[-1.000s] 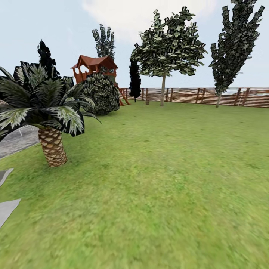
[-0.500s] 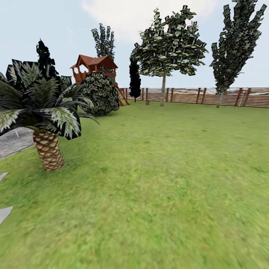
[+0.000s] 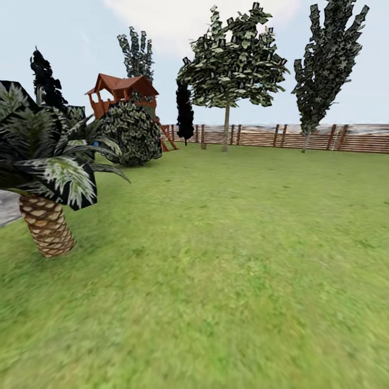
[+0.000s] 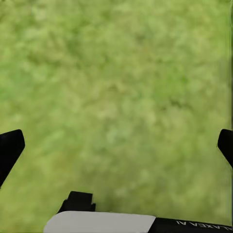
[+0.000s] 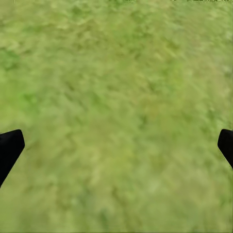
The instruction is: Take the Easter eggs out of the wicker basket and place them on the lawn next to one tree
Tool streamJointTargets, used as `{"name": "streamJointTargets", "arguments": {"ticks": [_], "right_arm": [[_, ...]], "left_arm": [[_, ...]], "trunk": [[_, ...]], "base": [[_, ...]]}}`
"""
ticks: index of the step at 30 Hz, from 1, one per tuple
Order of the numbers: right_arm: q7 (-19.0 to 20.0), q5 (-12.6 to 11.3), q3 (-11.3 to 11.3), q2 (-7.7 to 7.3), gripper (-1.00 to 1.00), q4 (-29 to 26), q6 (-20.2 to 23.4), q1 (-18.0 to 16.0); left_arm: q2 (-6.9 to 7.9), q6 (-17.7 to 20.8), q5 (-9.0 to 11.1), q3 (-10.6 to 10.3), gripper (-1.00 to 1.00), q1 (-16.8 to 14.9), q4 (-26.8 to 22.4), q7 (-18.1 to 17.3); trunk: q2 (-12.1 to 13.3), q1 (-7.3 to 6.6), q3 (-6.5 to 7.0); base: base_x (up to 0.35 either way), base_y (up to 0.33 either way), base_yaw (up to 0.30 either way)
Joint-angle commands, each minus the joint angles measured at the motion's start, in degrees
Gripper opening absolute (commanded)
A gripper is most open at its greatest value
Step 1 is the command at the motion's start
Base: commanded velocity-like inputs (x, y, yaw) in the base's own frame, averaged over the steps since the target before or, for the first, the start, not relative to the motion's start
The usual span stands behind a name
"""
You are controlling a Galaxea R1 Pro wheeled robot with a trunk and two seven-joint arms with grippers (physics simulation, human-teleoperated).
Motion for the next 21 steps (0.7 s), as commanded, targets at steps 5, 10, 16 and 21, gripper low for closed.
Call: {"name": "streamJointTargets", "arguments": {"ticks": [5,10,16,21], "right_arm": [[0.1,-0.4,-0.1,0.23,1.0,0.2,-0.1,0.0],[0.0,-0.5,-0.4,1.24,1.0,6.5,0.4,0.0],[-0.1,-0.5,-0.4,1.38,1.0,8.2,0.5,0.1],[-0.1,-0.5,-0.4,1.41,1.0,8.4,0.5,0.1]], "left_arm": [[-0.04,-2.0,0.3,0.0,1.0,0.0,0.6,0.1],[0.03,-2.2,0.3,-0.1,1.0,0.0,0.7,0.1],[-0.03,-2.4,0.2,-0.1,1.0,0.0,0.8,0.1],[-0.04,-2.4,0.1,-0.1,1.0,0.0,0.8,0.0]], "trunk": [[2.0,-1.07,0.69],[4.0,-2.17,1.57],[6.4,-3.49,2.64],[8.4,-4.59,3.54]], "base": [[0.33,-0.141,-0.008],[0.329,-0.15,-0.001],[0.327,-0.154,0.0],[0.324,-0.158,0.0]]}}
